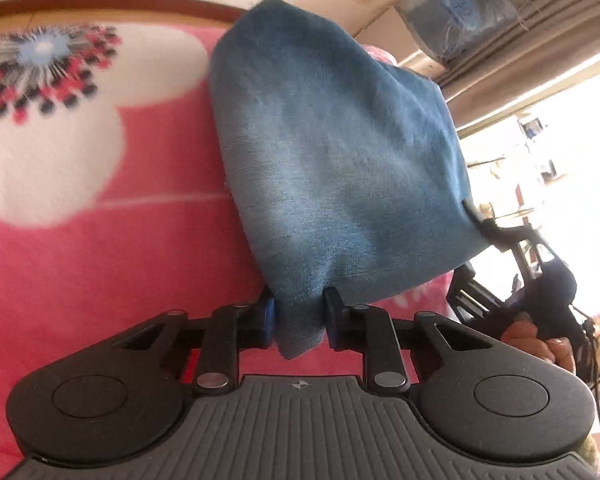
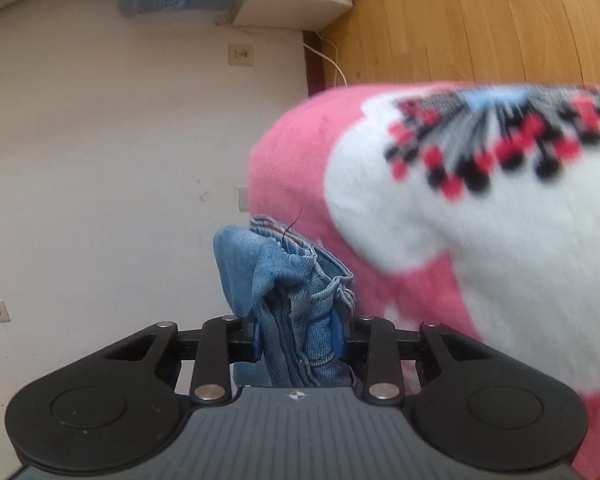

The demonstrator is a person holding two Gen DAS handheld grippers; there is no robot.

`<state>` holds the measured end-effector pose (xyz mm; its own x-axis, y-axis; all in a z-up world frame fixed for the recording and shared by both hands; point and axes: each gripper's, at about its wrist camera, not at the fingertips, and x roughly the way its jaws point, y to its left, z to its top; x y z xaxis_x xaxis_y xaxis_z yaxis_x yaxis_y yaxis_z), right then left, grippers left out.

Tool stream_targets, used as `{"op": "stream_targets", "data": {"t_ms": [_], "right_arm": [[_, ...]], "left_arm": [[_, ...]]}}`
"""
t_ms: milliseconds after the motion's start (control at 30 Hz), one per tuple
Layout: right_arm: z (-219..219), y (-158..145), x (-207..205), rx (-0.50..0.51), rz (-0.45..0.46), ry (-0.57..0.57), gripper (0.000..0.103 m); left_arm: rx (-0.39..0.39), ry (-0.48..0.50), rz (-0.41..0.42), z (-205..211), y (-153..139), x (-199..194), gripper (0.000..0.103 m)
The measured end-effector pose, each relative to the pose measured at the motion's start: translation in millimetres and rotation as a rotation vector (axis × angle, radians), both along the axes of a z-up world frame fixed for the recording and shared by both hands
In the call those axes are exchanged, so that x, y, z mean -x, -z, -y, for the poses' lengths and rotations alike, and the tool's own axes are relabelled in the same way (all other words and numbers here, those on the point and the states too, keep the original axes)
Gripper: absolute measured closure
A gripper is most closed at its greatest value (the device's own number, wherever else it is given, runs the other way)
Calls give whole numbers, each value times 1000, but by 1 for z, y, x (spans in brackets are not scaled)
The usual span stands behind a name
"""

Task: Fold clothes

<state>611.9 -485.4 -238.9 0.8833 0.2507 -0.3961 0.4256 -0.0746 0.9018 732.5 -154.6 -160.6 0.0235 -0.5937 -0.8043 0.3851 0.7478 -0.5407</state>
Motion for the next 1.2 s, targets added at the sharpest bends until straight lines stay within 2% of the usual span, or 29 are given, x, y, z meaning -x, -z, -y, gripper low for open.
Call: {"op": "stream_targets", "data": {"t_ms": [100,167,200,267,300,333,367,400,433,500,533,600,667,700,733,800,833,933,967,1067,1100,1133,1200], "right_arm": [[10,11,-5,98,30,-117,67],[19,3,-2,134,29,-185,62],[24,-10,3,198,-1,-218,56],[32,-46,15,428,-35,-248,52],[32,-68,22,581,-14,-254,55],[32,-85,22,709,10,-264,62],[28,-96,14,795,39,-283,66],[22,-107,4,874,69,-303,78],[17,-117,-5,953,100,-323,82],[-3,-113,-38,1058,125,-385,85],[-13,-110,-55,1107,136,-417,87],[-33,-104,-88,1206,158,-481,89],[-41,-78,-116,1230,65,-558,94],[-49,-67,-115,1255,31,-582,95],[-56,-70,-111,1287,35,-582,95],[-57,-86,-108,1269,36,-585,93],[-55,-92,-110,1255,55,-572,93],[-46,-107,-117,1211,123,-525,93],[-46,-110,-123,1204,107,-537,93],[-47,-97,-149,1165,-49,-587,93],[-47,-93,-153,1150,-100,-596,93],[-47,-101,-142,1151,-78,-583,92],[-45,-123,-111,1158,1,-547,92]], "left_arm": [[-31,16,21,4,5,7,71],[-38,7,61,-1,-2,13,65],[-42,0,103,-6,-10,18,65],[-51,-12,275,-12,-35,30,65],[-48,-12,374,-12,-47,36,65],[-39,-6,458,-10,-57,41,65],[-27,7,522,-4,-63,43,65],[-21,22,571,6,-66,42,65],[-23,36,611,16,-66,40,65],[-84,47,704,45,-55,32,65],[-135,51,727,56,-45,29,65],[-215,25,664,69,-14,19,65],[-211,-8,668,69,-5,21,65],[-219,-15,677,70,-8,24,65],[-214,-15,673,70,-12,25,66],[-169,-20,694,62,-30,28,66],[-171,-28,690,62,-33,24,66],[-235,-56,636,74,-28,1,63],[-256,-66,618,78,-27,-7,56],[-320,-94,563,90,-22,-30,55],[-320,-118,569,89,-26,-30,55],[-304,-153,591,83,-33,-25,56],[-187,-190,605,56,-53,3,55]]}}
